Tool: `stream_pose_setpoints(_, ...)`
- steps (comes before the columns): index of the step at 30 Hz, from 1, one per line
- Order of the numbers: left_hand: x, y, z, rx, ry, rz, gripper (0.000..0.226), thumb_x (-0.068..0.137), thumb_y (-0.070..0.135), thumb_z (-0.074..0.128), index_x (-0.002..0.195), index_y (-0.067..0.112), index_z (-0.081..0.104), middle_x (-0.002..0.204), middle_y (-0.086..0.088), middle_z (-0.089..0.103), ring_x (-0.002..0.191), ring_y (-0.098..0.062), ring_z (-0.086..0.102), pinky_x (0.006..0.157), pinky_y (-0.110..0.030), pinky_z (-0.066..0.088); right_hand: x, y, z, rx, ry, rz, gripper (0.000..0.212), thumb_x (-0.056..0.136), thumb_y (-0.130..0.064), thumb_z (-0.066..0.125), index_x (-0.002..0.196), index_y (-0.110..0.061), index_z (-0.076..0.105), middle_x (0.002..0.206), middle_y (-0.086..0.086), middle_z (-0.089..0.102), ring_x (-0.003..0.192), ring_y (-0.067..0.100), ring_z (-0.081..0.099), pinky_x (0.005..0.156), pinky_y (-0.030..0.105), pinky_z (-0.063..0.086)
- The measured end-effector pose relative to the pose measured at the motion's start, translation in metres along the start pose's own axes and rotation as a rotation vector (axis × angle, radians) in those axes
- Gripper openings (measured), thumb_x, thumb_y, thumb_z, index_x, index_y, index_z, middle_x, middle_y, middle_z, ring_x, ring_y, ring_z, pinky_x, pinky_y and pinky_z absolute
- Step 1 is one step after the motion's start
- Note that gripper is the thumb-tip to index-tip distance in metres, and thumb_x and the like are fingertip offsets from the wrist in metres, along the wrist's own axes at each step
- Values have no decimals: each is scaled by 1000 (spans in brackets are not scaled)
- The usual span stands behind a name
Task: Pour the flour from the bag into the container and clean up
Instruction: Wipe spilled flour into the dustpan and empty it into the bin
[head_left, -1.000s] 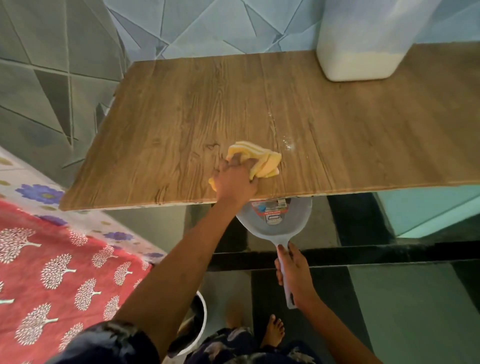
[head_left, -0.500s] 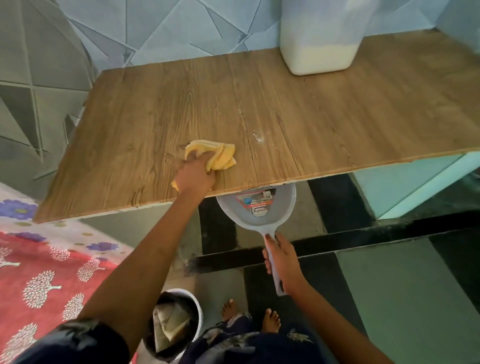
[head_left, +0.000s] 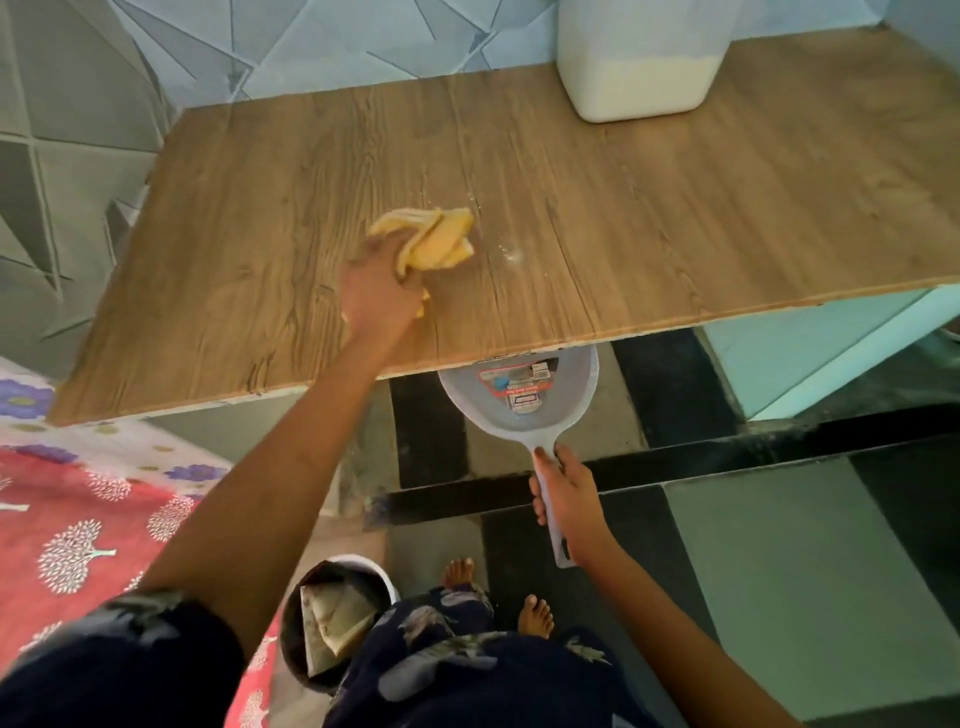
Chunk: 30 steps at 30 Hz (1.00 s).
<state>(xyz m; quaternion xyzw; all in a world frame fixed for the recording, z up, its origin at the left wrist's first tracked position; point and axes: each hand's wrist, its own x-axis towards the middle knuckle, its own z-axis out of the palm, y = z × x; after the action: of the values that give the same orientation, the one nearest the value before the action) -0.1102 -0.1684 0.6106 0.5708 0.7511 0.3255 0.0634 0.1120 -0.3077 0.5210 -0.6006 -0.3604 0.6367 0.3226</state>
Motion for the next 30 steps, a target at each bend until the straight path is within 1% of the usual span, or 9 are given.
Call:
stream_pose_setpoints(7, 79, -110, -26, 243, 92, -462, 49, 86, 17, 45, 134, 26, 46, 142, -18, 39, 126, -45, 38, 105, -51, 31, 13, 2, 15, -1, 38, 7, 14, 94, -30, 49, 93, -19, 58, 63, 1, 52, 51, 9, 46, 47, 20, 41)
stream_pose_setpoints(10, 109, -126, -28, 283, 114, -536, 45, 88, 23, 45, 133, 28, 46, 143, -18, 37, 127, -45, 35, 107, -52, 27, 17, 1, 26, 27, 85, 29, 15, 95, -28, 48, 93, -18, 58, 62, 0, 51, 50, 7, 45, 46, 19, 40)
stream_pose_setpoints(13, 151, -139, -16, 251, 4, -478, 48, 82, 37, 47, 130, 29, 48, 137, -19, 44, 123, -45, 41, 106, -55, 32, 24, 0, 37, 78, 116, 35, 17, 95, -27, 47, 97, -15, 59, 60, -1, 50, 48, 5, 43, 44, 18, 38)
stream_pose_setpoints(16, 197, -145, 19, 238, -117, -324, 51, 77, 51, 49, 126, 35, 50, 136, -15, 50, 122, -42, 47, 103, -55, 39, 29, 2, 43, 88, 149, 37, 17, 96, -25, 47, 99, -13, 59, 59, -1, 50, 47, 5, 43, 44, 18, 38)
stream_pose_setpoints(19, 194, -80, 41, 251, -243, -145, 48, 82, 42, 46, 129, 34, 51, 136, -15, 51, 123, -39, 49, 103, -51, 41, 30, 5, 46, 94, 159, 28, 17, 96, -24, 45, 102, -15, 59, 61, -1, 51, 46, 4, 44, 44, 19, 39)
stream_pose_setpoints(23, 133, -3, 70, 316, -409, 146, 51, 87, 26, 47, 137, 36, 42, 147, -9, 38, 132, -38, 36, 106, -48, 33, 29, 6, 46, 142, 147, 27, 18, 97, -23, 44, 104, -13, 58, 61, -1, 50, 47, 4, 45, 44, 19, 38)
stream_pose_setpoints(26, 97, 9, 69, 119, -490, 380, 55, 84, 16, 49, 135, 36, 46, 145, -4, 43, 130, -29, 41, 107, -39, 32, 28, 5, 45, 165, 139, 19, 19, 97, -21, 43, 103, -12, 58, 58, -3, 49, 46, 4, 44, 42, 18, 37)
stream_pose_setpoints(28, 110, 5, 59, -140, -444, 363, 52, 81, 10, 49, 131, 23, 54, 137, -8, 53, 124, -26, 50, 105, -35, 37, 29, 3, 43, 153, 135, 4, 20, 97, -21, 43, 103, -10, 58, 58, -4, 49, 45, 4, 44, 42, 17, 38)
stream_pose_setpoints(30, 152, -23, 58, -223, -306, 178, 52, 76, 13, 46, 126, 22, 58, 126, -11, 62, 105, -29, 64, 92, -39, 51, 29, 2, 41, 142, 127, -8, 20, 97, -20, 42, 103, -9, 58, 59, -2, 48, 46, 4, 43, 42, 17, 38)
